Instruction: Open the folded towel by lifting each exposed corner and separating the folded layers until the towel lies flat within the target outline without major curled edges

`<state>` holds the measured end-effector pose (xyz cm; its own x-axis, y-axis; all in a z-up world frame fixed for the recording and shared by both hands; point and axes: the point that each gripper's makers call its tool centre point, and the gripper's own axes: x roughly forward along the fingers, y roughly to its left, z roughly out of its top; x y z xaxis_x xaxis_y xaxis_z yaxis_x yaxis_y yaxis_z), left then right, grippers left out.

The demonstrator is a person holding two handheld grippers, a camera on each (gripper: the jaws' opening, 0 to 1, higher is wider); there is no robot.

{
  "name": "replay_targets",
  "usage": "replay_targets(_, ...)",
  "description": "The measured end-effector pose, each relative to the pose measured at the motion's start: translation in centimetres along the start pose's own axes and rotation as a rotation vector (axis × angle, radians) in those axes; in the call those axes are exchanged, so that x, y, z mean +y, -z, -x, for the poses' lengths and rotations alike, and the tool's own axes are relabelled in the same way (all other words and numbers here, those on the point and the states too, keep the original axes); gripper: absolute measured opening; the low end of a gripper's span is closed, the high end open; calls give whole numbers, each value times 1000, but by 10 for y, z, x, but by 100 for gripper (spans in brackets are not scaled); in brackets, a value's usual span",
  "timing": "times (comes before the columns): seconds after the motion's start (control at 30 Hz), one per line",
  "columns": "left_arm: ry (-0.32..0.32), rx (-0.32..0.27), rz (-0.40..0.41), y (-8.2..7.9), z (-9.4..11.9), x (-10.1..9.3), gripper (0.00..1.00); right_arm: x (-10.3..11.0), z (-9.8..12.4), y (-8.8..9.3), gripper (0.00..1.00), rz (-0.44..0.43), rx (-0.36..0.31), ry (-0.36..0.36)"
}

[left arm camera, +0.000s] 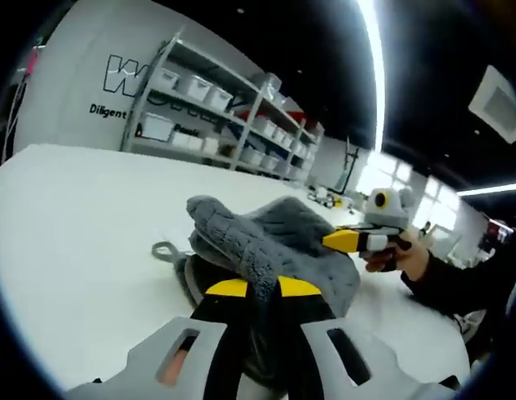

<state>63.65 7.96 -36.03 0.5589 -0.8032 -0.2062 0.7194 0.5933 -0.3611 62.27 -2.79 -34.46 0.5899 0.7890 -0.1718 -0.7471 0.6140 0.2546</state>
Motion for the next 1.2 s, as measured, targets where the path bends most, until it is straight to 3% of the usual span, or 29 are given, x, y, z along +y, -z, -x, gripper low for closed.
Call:
replay_targets(0.17,12,-15,-16,-7,1,-1,9,9,4,-4,1,37,1,-25)
replay_targets(0.3,32,-24,-52,-12,5,-4,9,20,10,-10,1,118,-3,-57)
replay_targets(0.4,54,-28,-78,-13,7,-7,9,24,10,-10,1,250,-1,-83)
replay_targets(0.43,61,-34,-75,-15,9,-8,10,32,11,-8,1,362,7,-114)
replay_targets(0.5,84,-47,-52,-18,13,-12,12,41,14,-7,1,476,4,-148)
replay_targets(0.77,105,-98,6,-31,15,-11,23,46,16,-6,1,560,13,-195)
replay_targets(0.87,56,-175,41,-40,15,-8,22,54,17,-1,1,624,3,-265)
replay_targets(0.97,73,-152,55,-33,11,-14,22,56,16,0,1,645,0,-271)
replay_targets(1.13,36,-128,43,-29,2,-11,23,63,18,3,1,693,1,-302)
replay_targets(1.2,-8,-111,117,-27,-3,-3,27,67,19,5,1,710,-5,-322)
